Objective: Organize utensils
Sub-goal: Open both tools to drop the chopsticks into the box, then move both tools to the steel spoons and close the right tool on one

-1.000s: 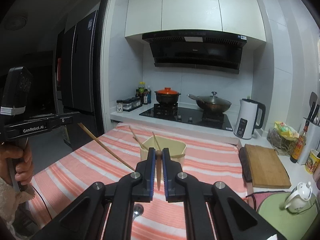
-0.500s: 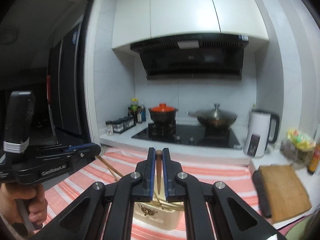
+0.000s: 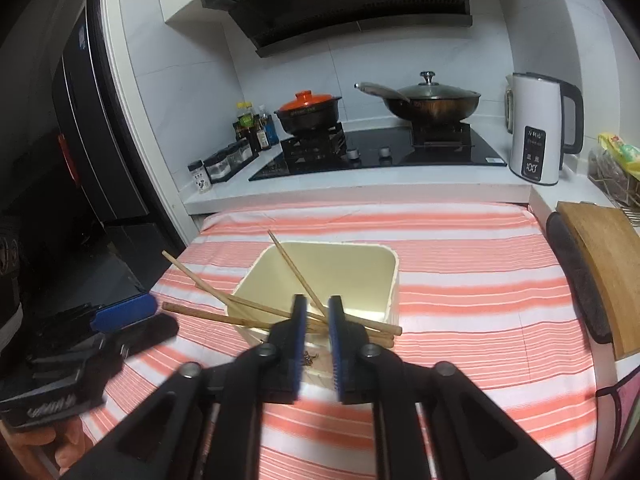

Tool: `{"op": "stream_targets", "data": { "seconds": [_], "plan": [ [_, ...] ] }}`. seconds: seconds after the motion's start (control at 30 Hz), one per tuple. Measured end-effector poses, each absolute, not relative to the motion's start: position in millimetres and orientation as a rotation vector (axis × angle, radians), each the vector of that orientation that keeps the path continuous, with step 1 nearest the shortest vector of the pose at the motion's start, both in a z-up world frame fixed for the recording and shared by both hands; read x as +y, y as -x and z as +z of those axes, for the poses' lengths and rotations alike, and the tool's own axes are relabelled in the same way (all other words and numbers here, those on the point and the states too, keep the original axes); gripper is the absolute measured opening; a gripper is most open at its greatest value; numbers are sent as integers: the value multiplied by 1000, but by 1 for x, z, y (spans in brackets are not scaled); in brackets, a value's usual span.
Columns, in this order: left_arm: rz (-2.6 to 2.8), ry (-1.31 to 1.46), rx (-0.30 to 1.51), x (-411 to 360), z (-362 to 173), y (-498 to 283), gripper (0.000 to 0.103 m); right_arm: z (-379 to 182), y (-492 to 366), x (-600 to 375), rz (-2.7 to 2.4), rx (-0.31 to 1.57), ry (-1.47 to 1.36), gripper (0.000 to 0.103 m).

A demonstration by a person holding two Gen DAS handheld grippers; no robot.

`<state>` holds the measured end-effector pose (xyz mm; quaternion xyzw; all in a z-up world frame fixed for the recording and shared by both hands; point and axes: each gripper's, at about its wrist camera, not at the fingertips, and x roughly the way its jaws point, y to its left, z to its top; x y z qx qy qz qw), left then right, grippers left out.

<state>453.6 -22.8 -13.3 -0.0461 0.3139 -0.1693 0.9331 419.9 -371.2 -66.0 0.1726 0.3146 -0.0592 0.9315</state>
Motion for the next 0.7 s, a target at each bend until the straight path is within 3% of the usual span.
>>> {"op": "stream_targets", "data": {
  "seconds": [0.03,0.07,0.13,0.23,0.4,0.53,0.7],
  "plan": [
    [-352,80,648,-18,-15,-442,82,-61,-408,-370,-133,607,-349,52],
    [-355,65,660,-12,-18,-430,83,-55,-394,-368,-147,572,-335,59],
    [-368,38,690,0,-30,-404,90,-49,-366,-361,-154,551,-297,59],
    [-370,4,755,17,-63,-359,92,-62,-323,-349,-164,574,-252,60],
    [-310,-90,872,25,-127,-299,92,-137,-251,-310,-188,769,-211,60],
    [-313,-100,898,25,-147,-287,92,-181,-220,-279,-145,903,-255,60],
    [-292,-127,868,25,-149,-297,92,-183,-229,-248,-72,937,-278,60]
  ]
}}
